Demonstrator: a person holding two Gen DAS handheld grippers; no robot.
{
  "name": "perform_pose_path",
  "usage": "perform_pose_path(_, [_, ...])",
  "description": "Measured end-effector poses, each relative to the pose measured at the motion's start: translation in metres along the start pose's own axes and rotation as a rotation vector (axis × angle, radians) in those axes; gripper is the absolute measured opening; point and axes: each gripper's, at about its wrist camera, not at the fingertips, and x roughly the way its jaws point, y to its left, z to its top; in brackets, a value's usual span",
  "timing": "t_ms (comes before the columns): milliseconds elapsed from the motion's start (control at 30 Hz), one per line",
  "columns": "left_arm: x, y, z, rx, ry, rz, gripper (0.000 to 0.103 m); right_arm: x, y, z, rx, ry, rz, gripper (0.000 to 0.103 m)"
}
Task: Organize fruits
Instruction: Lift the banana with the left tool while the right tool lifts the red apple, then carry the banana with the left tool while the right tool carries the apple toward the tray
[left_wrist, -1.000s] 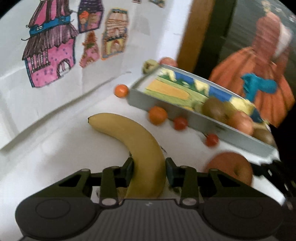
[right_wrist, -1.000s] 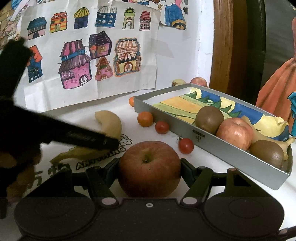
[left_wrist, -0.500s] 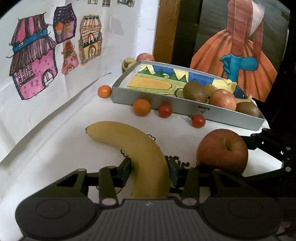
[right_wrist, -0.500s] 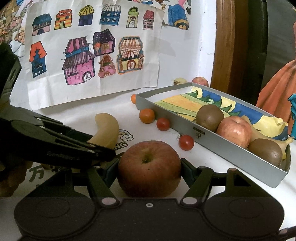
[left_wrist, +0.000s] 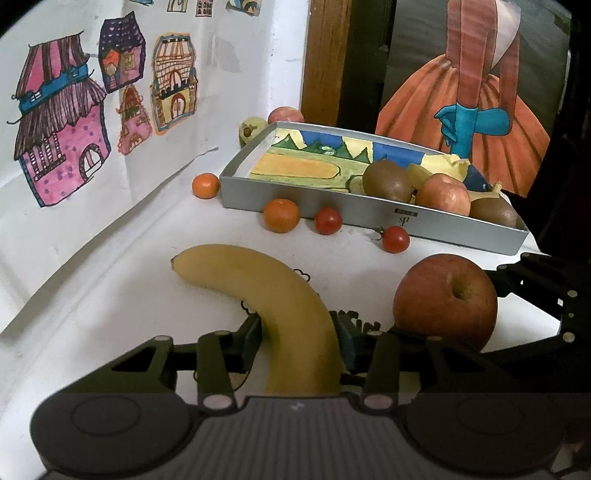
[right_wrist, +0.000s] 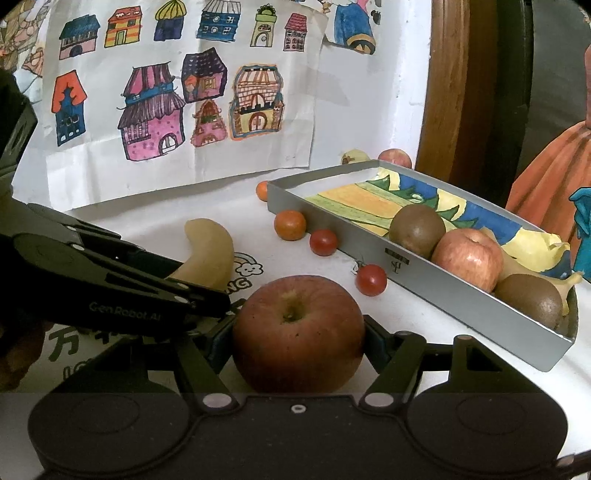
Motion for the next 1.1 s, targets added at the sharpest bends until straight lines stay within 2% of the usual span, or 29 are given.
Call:
perform_pose_path(100, [-0.003, -0.001, -0.002, 0.001, 0.009, -0.007, 0.040, -0.006, 0.001, -0.004, -0.006, -0.004, 0.003, 0.071])
perform_pose_path(300, [-0.013, -0.009, -0.010, 0.020, 0.014, -0.025, 0.040, -0.019, 0.000, -0.014, 0.015, -0.011, 0.017, 0.071])
perform_pose_path(500, [-0.021, -0.016, -0.017, 0.005, 0.013, -0.074, 0.040, -0.032, 0.000, -0.024, 0.046, -0.020, 0.022, 0.071])
perform_pose_path(633, [-0.026, -0.017, -0.021, -0.033, -0.004, -0.111, 0.040, -0.043, -0.006, -0.032, 0.081, -0.029, 0.041, 0.071])
perform_pose_path(1100, [-0.026, -0.023, -0.020, -0.154, -0.044, -0.195, 0.041, -0.061, -0.029, -0.039, 0.140, -0.053, -0.003, 0.071])
